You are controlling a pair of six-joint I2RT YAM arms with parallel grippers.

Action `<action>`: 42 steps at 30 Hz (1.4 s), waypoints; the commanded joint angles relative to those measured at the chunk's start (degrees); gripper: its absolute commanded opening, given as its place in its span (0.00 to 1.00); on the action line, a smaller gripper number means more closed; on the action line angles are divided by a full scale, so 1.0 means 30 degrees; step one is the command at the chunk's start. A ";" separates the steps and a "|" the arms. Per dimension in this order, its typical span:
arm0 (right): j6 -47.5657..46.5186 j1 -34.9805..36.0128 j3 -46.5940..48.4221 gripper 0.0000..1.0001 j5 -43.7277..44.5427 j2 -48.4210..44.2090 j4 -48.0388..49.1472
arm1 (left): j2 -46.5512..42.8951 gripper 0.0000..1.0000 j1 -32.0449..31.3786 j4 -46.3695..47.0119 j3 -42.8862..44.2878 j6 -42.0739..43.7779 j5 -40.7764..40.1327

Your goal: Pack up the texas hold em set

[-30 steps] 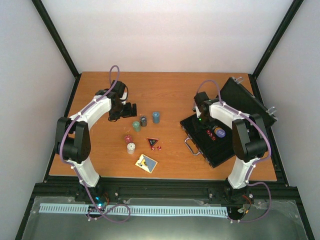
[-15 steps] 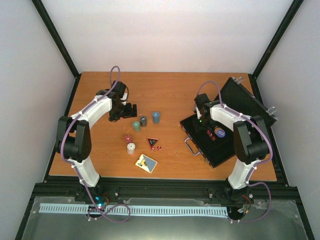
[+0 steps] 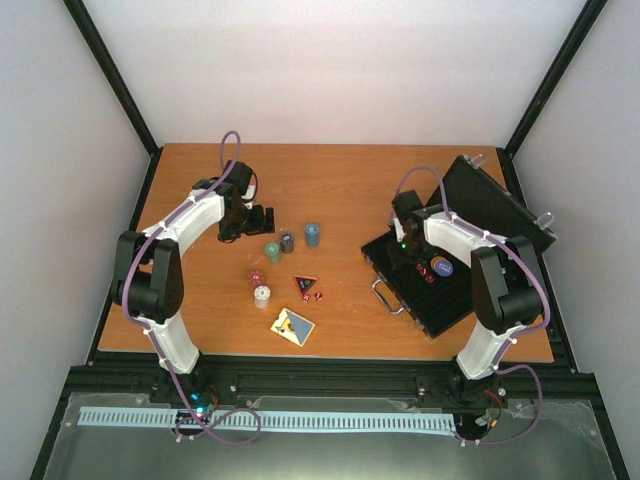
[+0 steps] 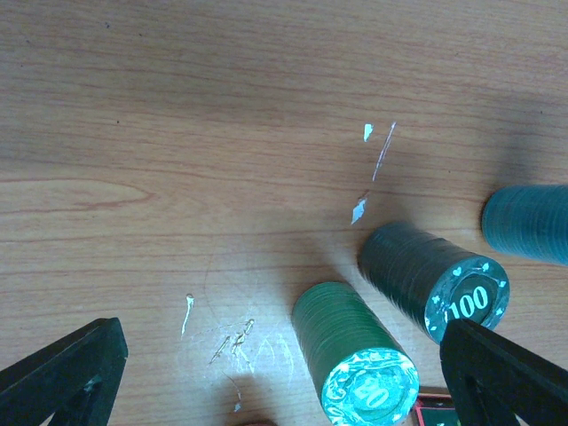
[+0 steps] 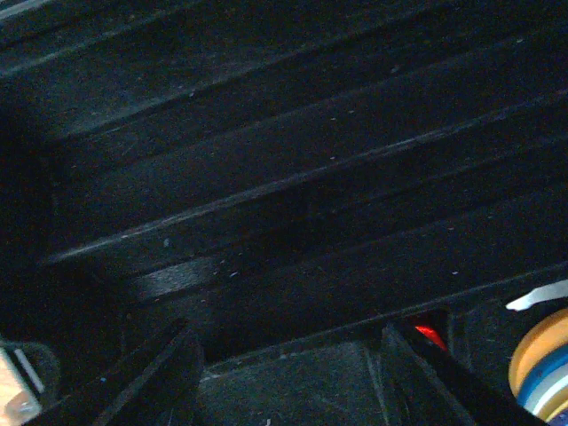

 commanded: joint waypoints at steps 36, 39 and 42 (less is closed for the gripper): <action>-0.2014 1.0538 0.7703 0.60 -0.3871 0.5296 -0.3486 | -0.1669 1.00 -0.0058 -0.0081 -0.0242 0.0018 -0.0434; -0.1578 1.0612 0.7533 0.58 -0.3612 0.5430 -0.3372 | -0.1690 1.00 -0.0044 -0.0068 -0.0326 -0.0009 -0.0457; -0.1188 1.0612 0.7293 0.56 -0.3042 0.5511 -0.3333 | -0.1754 1.00 -0.0044 0.0025 -0.0528 -0.0005 -0.0452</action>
